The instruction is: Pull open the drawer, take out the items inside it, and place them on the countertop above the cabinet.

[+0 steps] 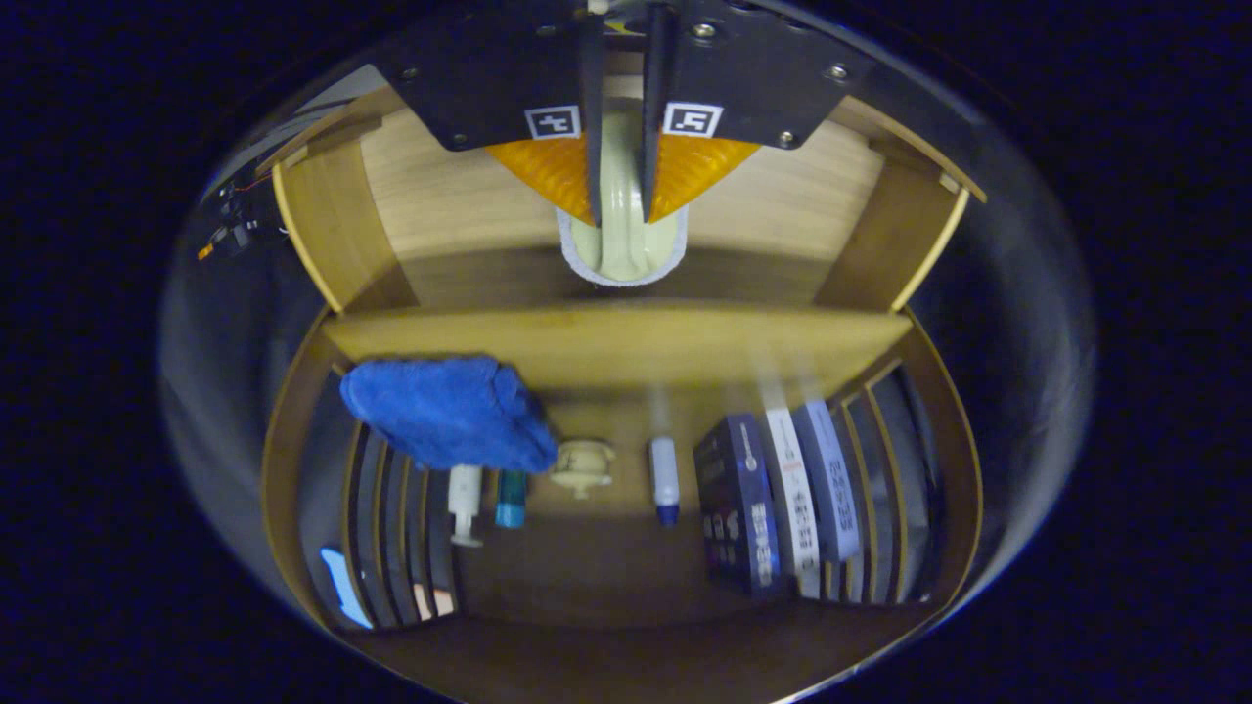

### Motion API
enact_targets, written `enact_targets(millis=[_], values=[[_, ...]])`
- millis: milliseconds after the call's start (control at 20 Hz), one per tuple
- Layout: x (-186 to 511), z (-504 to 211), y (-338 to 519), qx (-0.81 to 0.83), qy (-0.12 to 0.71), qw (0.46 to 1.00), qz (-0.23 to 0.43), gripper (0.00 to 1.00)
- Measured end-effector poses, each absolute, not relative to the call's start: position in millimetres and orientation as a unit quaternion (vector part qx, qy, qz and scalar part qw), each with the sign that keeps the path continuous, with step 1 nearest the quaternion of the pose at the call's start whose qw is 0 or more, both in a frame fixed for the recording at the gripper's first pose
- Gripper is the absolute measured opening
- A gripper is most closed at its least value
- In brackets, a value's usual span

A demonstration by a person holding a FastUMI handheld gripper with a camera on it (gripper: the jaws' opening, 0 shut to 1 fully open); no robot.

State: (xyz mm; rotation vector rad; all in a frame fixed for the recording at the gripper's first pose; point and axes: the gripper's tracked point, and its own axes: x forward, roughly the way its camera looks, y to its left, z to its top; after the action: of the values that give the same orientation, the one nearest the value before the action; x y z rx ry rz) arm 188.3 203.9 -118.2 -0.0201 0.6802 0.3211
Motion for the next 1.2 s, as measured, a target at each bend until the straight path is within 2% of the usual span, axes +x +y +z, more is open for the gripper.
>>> enact_targets(millis=[250,500,900,950,1200], values=[[222.4,-68.1,212.0,0.011,0.263,0.953,0.152,0.17],[272.8,-77.6,235.9,0.013,0.258,0.953,0.158,0.17],[301.6,-88.2,240.5,0.022,0.241,0.961,0.136,0.18],[301.6,-89.8,238.8,0.018,0.241,0.961,0.134,0.22],[282.1,-82.0,242.3,-0.001,0.208,0.966,0.154,0.85]])
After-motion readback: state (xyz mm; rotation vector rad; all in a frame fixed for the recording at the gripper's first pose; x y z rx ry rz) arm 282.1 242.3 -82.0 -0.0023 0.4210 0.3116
